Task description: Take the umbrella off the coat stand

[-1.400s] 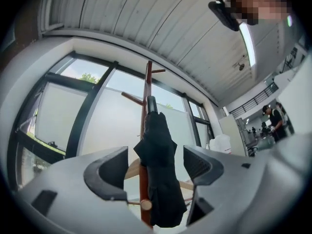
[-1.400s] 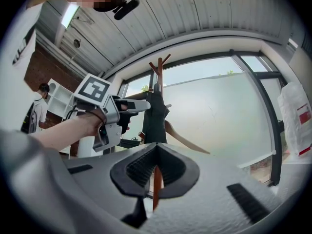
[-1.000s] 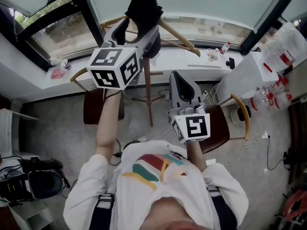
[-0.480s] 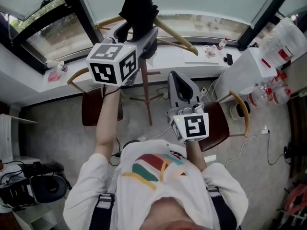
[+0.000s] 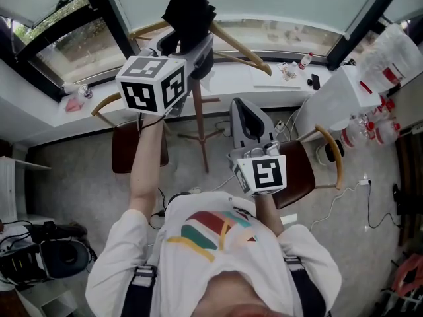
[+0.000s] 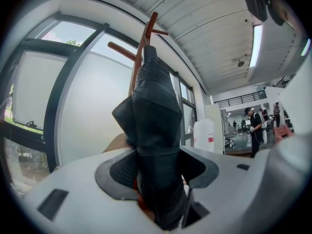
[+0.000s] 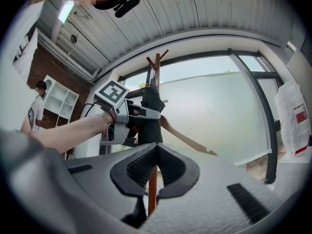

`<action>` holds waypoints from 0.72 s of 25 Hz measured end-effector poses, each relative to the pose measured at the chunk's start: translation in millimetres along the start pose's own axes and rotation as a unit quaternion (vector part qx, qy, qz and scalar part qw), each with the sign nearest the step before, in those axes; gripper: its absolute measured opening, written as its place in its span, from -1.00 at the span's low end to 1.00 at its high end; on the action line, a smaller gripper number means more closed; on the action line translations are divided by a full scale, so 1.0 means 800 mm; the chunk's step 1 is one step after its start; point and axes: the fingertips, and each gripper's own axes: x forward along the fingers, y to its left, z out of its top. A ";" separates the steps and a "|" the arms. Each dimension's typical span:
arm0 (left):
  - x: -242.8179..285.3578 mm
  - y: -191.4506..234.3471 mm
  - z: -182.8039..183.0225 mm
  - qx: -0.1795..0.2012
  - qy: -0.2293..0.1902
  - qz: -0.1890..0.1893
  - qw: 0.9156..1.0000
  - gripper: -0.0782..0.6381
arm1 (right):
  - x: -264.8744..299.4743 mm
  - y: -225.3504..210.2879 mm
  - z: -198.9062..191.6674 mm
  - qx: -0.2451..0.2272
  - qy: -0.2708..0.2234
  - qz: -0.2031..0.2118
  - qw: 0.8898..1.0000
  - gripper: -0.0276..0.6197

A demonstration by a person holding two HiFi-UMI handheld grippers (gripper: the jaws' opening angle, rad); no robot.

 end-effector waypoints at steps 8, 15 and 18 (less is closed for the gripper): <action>-0.001 0.003 0.001 -0.004 0.008 0.006 1.000 -0.13 | 0.001 0.001 0.008 -0.002 -0.003 0.005 1.000 -0.91; -0.003 0.003 0.003 -0.008 0.010 0.011 1.000 -0.13 | -0.002 -0.002 0.010 -0.001 -0.005 0.009 1.000 -0.91; -0.002 0.002 0.009 -0.013 0.003 0.009 1.000 -0.13 | -0.002 -0.005 0.011 -0.002 -0.006 0.009 1.000 -0.91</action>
